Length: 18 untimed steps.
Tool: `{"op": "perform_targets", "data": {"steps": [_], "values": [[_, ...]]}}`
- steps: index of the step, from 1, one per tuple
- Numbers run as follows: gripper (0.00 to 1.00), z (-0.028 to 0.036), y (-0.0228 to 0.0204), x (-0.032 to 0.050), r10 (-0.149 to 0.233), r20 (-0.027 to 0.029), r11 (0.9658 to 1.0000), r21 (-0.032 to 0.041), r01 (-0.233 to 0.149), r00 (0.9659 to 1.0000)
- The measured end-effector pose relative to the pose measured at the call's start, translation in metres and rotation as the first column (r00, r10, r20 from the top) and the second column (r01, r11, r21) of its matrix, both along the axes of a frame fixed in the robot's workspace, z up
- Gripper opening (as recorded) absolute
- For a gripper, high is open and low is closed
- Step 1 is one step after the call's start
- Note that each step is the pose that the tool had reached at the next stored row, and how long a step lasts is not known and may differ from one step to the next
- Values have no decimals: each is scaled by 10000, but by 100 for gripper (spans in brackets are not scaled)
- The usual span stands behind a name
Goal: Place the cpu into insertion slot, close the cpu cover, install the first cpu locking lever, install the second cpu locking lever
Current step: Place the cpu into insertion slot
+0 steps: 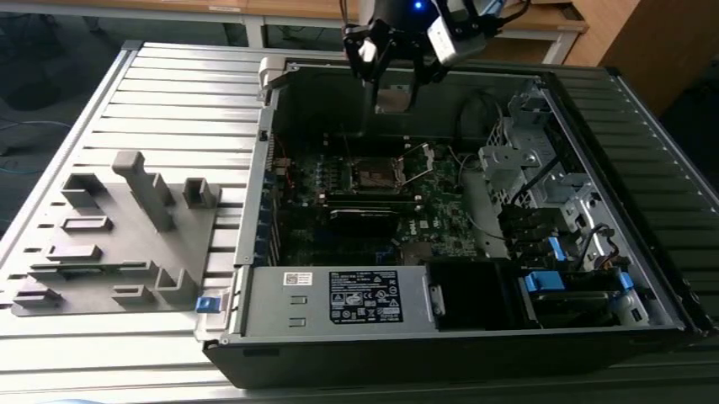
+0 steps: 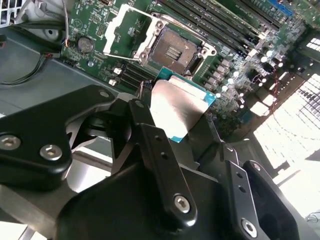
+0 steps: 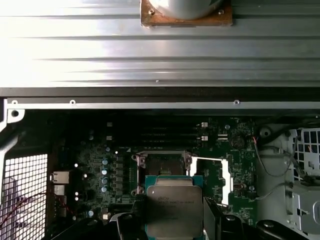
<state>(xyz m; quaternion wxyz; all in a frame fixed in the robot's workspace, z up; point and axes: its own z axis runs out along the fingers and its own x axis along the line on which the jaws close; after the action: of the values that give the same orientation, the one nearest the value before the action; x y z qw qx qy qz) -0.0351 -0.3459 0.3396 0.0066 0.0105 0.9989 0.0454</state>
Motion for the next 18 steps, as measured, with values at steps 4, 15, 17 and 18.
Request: {"op": "perform_targets", "data": {"steps": [4, 15, 17, 18], "values": [[54, -65, 0, 0, 0, 3, 10000, 0, 0, 10000], [54, -157, 0, -5, 0, 4, 10000, -1, 0, 10000], [54, -186, 0, -9, -1, 4, 10000, 0, 1, 10000], [54, -200, 0, -12, -1, 4, 10000, 0, 1, 10000]]}}
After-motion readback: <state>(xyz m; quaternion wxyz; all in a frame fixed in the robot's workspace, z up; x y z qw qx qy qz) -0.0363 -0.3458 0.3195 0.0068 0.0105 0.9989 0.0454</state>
